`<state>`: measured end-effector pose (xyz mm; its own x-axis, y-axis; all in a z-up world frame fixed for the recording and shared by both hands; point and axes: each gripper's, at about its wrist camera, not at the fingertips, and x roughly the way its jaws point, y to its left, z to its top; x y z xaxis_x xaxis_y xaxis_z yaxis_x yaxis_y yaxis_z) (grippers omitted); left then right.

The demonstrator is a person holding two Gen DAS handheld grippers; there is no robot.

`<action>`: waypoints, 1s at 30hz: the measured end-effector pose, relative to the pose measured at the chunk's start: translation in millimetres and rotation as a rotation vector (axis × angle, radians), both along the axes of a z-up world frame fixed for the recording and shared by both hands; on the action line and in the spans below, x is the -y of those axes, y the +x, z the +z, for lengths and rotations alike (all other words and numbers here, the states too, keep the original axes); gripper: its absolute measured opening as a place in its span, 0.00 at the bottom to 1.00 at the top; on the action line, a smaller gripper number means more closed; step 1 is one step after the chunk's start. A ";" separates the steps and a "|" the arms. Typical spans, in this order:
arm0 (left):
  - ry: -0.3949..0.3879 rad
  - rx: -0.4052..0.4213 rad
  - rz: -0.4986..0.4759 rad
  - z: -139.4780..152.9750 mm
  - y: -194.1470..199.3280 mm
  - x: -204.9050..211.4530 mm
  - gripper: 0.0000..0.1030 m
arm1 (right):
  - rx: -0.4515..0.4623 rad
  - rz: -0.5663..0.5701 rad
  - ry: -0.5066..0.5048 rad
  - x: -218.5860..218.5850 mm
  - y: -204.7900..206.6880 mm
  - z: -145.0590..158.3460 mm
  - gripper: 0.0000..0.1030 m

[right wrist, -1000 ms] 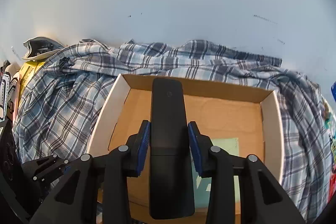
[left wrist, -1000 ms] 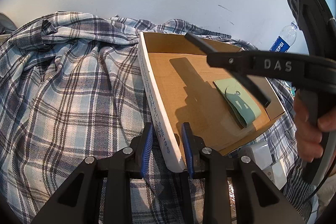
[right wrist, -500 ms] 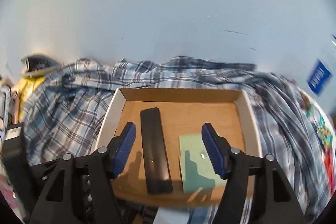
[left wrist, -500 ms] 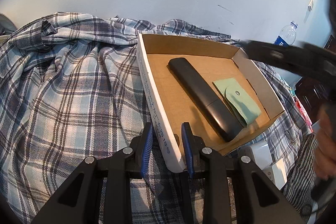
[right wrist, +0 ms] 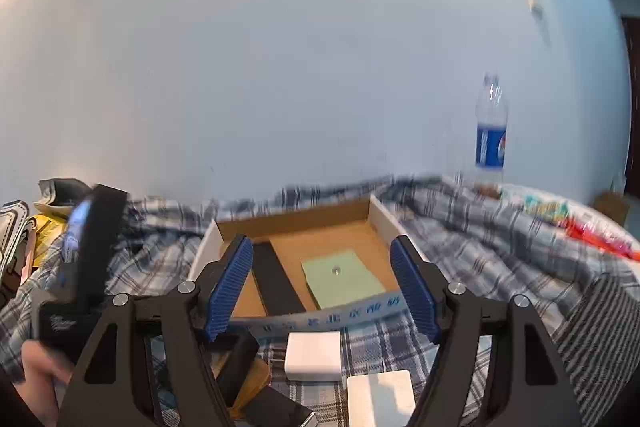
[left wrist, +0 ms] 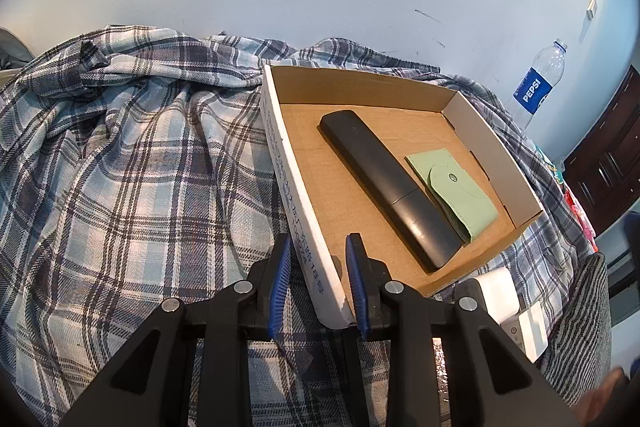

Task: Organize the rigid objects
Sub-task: 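Move the right gripper down and grasp the white square tile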

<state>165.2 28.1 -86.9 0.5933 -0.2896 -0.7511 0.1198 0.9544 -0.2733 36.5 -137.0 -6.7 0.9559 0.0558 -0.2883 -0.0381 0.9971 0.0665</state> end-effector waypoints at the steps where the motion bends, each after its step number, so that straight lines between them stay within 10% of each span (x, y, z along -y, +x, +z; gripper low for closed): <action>1: 0.000 0.000 0.000 0.0 0.0 -0.2 0.28 | 0.044 0.003 -0.012 -3.0 -8.0 1.8 0.68; 20: 0.000 0.000 0.000 -0.1 -0.3 0.2 0.28 | 0.037 0.071 -0.076 -4.1 -40.6 6.4 0.76; 30: 0.001 0.000 0.000 -0.2 -0.6 1.0 0.28 | -0.312 0.071 -0.132 38.7 18.8 -0.2 0.76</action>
<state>164.7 27.0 -87.1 0.5937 -0.2889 -0.7510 0.1198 0.9546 -0.2726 55.3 -175.7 -6.9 0.8155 0.0617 -0.5755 -0.1061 0.9934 -0.0438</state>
